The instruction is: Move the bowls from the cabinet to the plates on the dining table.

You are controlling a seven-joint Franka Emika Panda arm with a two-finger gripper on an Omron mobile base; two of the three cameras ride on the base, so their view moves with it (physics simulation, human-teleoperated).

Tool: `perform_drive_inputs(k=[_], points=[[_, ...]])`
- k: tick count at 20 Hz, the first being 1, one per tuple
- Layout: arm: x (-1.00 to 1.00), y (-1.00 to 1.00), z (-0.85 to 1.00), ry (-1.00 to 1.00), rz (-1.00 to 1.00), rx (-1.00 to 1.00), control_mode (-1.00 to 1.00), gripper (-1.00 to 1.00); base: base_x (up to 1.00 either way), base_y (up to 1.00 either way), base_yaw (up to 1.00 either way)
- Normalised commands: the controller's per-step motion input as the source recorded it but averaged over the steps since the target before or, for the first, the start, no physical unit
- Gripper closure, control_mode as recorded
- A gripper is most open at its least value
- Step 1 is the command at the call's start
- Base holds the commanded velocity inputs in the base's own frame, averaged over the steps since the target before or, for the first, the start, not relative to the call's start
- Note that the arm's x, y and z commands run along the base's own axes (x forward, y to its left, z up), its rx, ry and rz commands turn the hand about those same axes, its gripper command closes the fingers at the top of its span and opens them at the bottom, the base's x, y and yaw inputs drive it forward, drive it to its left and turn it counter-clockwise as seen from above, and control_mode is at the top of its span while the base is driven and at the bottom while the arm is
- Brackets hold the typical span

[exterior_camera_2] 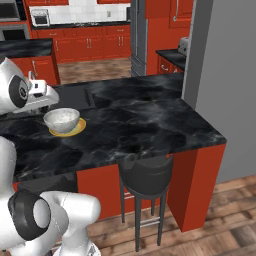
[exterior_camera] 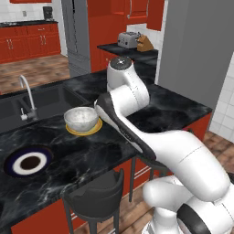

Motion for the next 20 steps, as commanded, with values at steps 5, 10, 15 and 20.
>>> perform_drive_inputs(k=[5, 10, 15, 20], points=[[-0.51, -0.40, -0.18, -0.01, -0.09, 0.10, -1.00, -1.00, 0.00, 0.00, 0.00], [-0.32, -0.40, -0.43, -0.01, -0.09, 0.00, -1.00, -1.00, 0.00, 0.00, 0.00], [-0.20, -0.57, -0.12, -0.01, -0.11, 0.10, -1.00, -1.00, 0.00, 0.00, 0.00], [-0.07, -0.59, 0.00, 0.00, -0.05, 0.20, -1.00, -1.00, 0.00, 0.00, 0.00]])
